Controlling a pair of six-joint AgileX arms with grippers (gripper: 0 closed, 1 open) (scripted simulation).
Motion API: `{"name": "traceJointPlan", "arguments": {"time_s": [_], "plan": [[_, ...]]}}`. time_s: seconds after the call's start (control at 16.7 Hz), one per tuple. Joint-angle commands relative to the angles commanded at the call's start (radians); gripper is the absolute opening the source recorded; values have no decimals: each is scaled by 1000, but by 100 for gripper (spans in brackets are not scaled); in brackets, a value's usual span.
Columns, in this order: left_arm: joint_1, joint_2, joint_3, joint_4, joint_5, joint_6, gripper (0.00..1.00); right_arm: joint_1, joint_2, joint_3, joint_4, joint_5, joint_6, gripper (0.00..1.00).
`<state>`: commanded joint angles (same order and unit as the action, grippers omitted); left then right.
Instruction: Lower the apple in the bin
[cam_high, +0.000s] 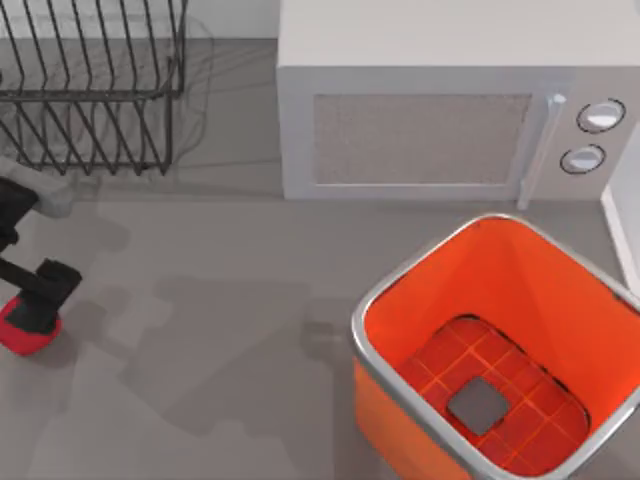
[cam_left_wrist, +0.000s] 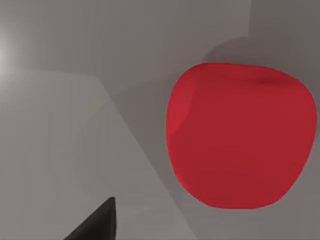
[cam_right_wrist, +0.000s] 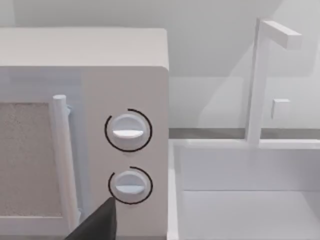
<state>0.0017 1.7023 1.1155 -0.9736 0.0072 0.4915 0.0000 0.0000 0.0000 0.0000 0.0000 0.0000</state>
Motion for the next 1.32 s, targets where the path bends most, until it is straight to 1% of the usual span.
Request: {"name": "traceJointPlan", "arguments": {"time_s": [0.18,0.48,0.6,0.84,0.96,1.26,1.32], "plan": [[-1,38,42,-19,-1,15,100,0,0,0,0,0,0,100],[2,36,36,-14,-1,15,100,0,0,0,0,0,0,100],[0,54,11,23,-1,16,100,0,0,0,0,0,0,100],[-1,125,-71,191,-1,17,100,0,0,0,0,0,0,100],[-1,155,-103,246,-1,17,100,0,0,0,0,0,0,100],[-1,164,-111,260,-1,18,100,0,0,0,0,0,0,100],[-1,164,-111,260,-1,18,92,0,0,0,0,0,0,100]]}}
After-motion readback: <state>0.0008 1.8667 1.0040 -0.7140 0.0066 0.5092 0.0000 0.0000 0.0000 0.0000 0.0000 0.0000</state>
